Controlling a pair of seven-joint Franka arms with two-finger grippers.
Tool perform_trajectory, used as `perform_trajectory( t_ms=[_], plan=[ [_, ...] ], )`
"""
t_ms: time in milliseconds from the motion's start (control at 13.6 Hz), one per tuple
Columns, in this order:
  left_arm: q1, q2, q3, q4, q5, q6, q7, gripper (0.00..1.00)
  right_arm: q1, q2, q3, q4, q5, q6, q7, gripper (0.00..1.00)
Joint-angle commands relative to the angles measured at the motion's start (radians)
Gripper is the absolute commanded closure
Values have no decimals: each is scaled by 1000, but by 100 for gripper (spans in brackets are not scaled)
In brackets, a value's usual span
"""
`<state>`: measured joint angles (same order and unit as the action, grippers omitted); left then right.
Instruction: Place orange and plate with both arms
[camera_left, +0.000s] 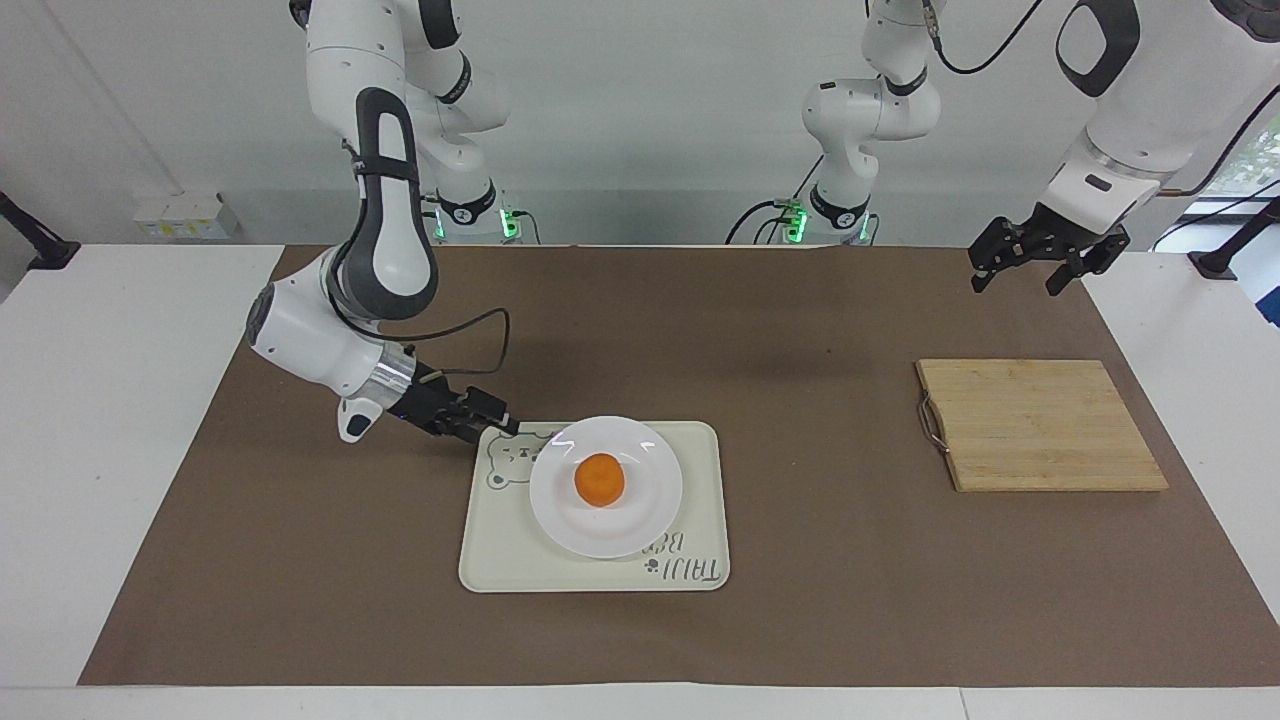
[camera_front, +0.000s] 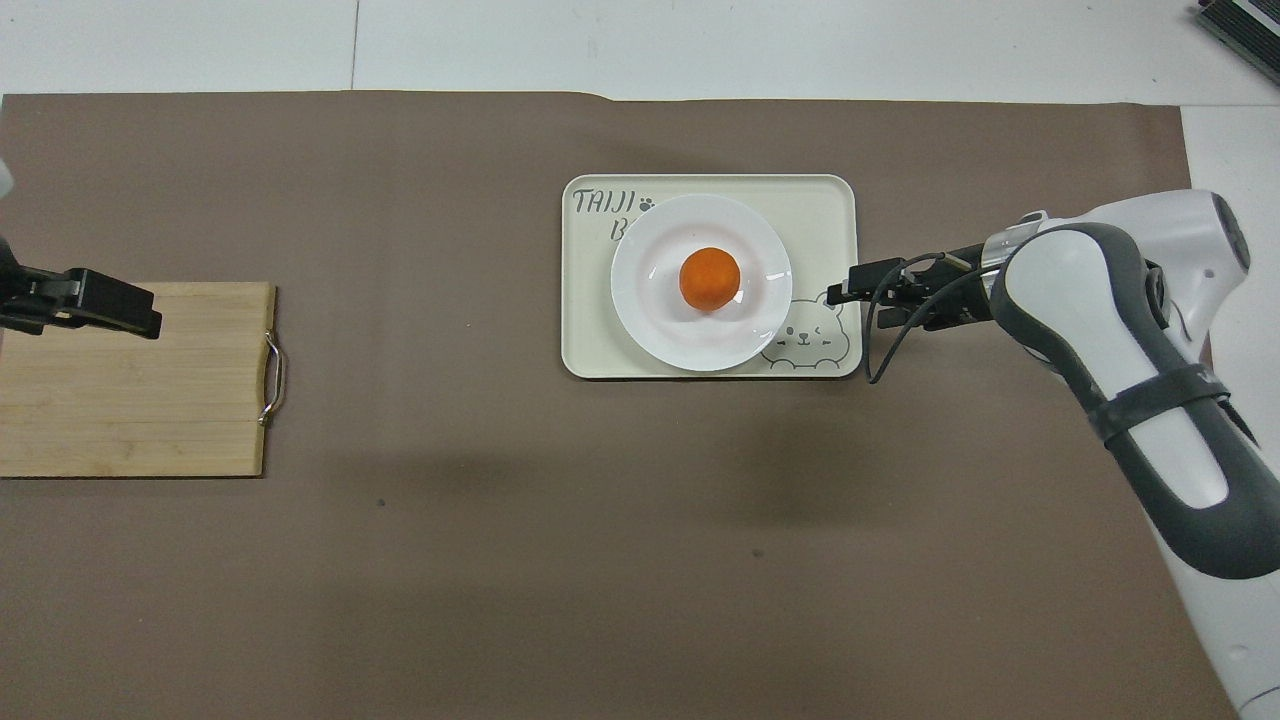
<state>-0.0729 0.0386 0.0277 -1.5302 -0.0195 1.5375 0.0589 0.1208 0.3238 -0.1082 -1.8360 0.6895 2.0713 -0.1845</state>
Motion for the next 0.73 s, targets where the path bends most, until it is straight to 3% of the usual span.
perform_trajectory(
  t_ms=[0, 220, 661],
  plan=[
    [2, -16, -2, -11, 18, -2, 9, 0, -10, -83, 2, -6, -233, -11, 86, 0],
    [4, -16, -2, -11, 18, -2, 9, 0, -53, -158, 4, -8, -453, -62, 94, 0],
    [2, -16, -2, -10, 18, -2, 9, 0, -99, -294, 4, -3, -649, -157, 94, 0]
  ],
)
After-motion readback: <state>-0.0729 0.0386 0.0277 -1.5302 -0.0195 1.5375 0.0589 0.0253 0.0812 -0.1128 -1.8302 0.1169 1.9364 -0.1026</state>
